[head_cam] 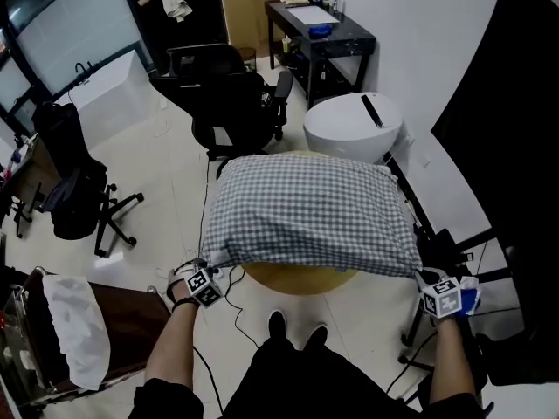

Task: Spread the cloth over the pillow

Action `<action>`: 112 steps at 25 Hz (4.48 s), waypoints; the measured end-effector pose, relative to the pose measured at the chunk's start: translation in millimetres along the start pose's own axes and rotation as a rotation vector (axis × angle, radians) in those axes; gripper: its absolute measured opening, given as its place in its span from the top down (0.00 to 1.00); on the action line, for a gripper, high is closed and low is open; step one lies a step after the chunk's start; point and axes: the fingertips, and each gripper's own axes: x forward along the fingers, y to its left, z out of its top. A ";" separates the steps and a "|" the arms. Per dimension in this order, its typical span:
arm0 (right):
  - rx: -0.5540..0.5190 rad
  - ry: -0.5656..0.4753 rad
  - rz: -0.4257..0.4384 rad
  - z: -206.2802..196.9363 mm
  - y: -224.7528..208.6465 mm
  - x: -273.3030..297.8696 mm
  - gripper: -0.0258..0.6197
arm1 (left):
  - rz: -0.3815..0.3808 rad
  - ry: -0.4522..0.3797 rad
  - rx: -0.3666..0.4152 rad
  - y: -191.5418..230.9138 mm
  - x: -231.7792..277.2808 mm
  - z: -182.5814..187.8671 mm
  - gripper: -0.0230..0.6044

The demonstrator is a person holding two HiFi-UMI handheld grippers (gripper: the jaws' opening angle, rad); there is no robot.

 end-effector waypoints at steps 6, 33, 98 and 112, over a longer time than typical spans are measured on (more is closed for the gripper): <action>0.006 0.034 -0.033 -6.1 -3.3 6.9 0.94 | -0.027 -0.038 0.071 1.7 -17.1 2.9 0.96; 0.127 0.126 -0.038 -40.5 6.6 67.8 0.78 | -0.155 -0.025 0.095 16.3 -11.6 -25.3 0.77; -0.374 0.113 0.496 199.0 -131.7 292.5 0.87 | -0.193 -0.378 0.054 34.4 -106.7 358.1 0.59; -0.468 0.009 0.297 258.2 -186.1 273.1 0.94 | -0.203 -0.363 0.056 34.2 -99.5 369.6 0.59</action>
